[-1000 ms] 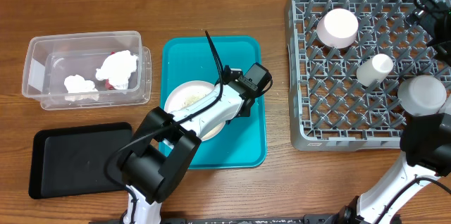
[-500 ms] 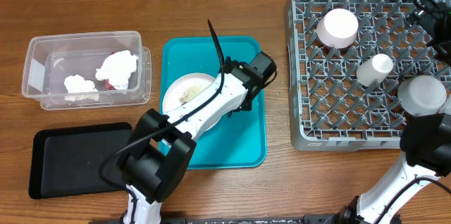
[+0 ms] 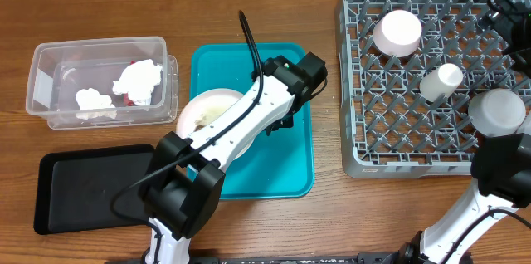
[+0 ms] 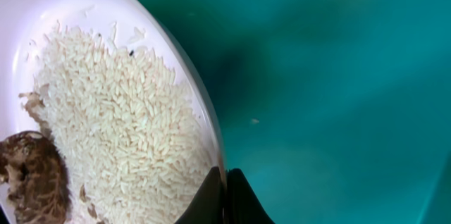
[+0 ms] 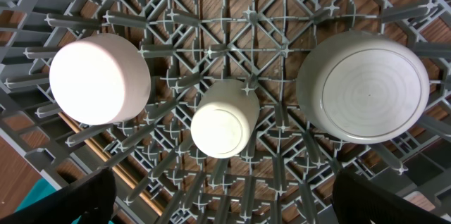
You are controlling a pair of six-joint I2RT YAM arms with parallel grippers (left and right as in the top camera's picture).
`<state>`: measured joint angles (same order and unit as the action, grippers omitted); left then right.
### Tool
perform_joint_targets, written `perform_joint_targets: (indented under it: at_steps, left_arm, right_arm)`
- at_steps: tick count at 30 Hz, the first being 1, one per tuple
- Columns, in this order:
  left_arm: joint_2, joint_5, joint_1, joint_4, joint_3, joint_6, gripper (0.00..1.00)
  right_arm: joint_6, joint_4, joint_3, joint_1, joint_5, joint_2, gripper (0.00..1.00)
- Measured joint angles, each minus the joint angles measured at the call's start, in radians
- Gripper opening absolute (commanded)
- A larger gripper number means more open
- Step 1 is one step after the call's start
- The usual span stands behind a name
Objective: Sort waste into correct bins and load items into the dishwasher
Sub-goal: 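Carry the plate left and tilt it to dump rice toward the bins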
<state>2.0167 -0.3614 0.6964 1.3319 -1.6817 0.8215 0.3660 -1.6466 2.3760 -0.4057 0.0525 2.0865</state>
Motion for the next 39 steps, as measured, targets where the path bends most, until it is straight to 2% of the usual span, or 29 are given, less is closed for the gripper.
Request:
perform_joint_targets:
  at_steps: [6,13,28,39]
  left_arm:
    - [0.002,-0.025,-0.015,0.132,-0.061,0.099,0.04]
    - [-0.002,-0.01,-0.095,0.18,-0.073,0.156,0.04]
    - [-0.205,0.08,-0.476,0.233,-0.074,0.111,0.04]
    - [-0.229,0.145,-0.693,0.212,-0.073,0.038,0.04]
  right_arm:
    - [0.0,0.001,0.0,0.0,0.0,0.0,1.0]
    - [0.0,0.0,0.0,0.0,0.0,0.0,1.0]
    - [0.001,0.0,0.0,0.0,0.0,0.0,1.0]
    - [0.0,0.0,0.0,0.0,0.0,0.0,1.0]
